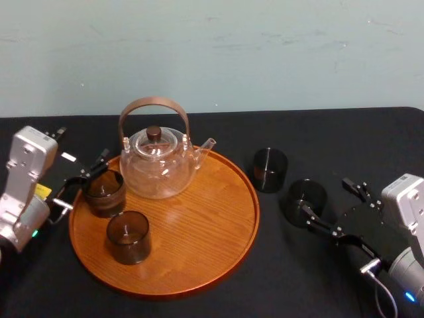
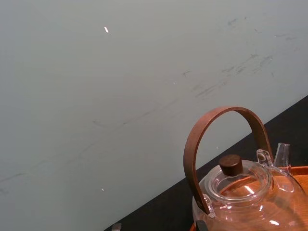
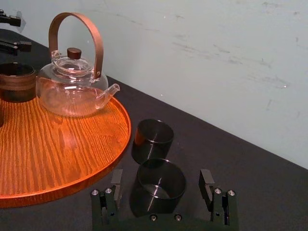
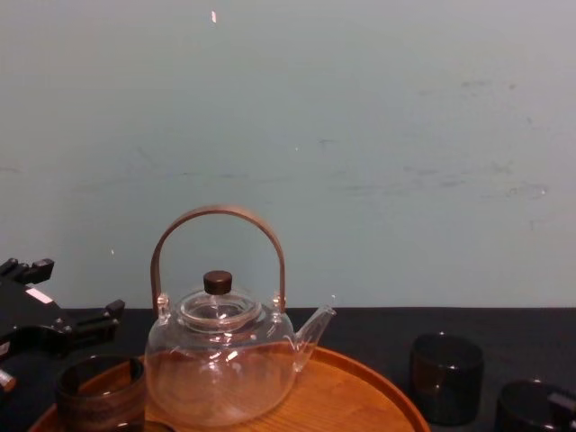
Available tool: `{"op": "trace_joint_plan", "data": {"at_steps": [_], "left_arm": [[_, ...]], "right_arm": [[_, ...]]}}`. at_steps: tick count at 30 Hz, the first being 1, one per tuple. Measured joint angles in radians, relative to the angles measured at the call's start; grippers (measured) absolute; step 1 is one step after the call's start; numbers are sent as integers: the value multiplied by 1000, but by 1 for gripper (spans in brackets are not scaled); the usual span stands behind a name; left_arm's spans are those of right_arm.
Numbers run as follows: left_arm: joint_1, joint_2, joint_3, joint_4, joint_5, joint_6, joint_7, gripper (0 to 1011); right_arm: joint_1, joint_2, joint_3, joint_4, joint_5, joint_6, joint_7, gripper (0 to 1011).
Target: Pick up the glass from the table and place it on the tray.
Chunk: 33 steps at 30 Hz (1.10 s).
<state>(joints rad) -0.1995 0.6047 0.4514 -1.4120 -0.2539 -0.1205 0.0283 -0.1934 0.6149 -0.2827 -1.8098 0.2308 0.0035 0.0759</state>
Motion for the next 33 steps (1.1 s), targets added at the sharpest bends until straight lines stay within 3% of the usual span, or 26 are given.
{"op": "trace_joint_plan", "data": {"at_steps": [13,23,33], "left_arm": [[0,0,0,0,0,0,0,1002],[0,0,0,0,0,0,0,1001],[0,0,0,0,0,0,0,1002]], "right_arm": [[-4,-35,21,31,-6,9,34,1002],[32,-76,42,94,29,29,89,1002],[75,-111,46,152,19,46,123,1002]]}}
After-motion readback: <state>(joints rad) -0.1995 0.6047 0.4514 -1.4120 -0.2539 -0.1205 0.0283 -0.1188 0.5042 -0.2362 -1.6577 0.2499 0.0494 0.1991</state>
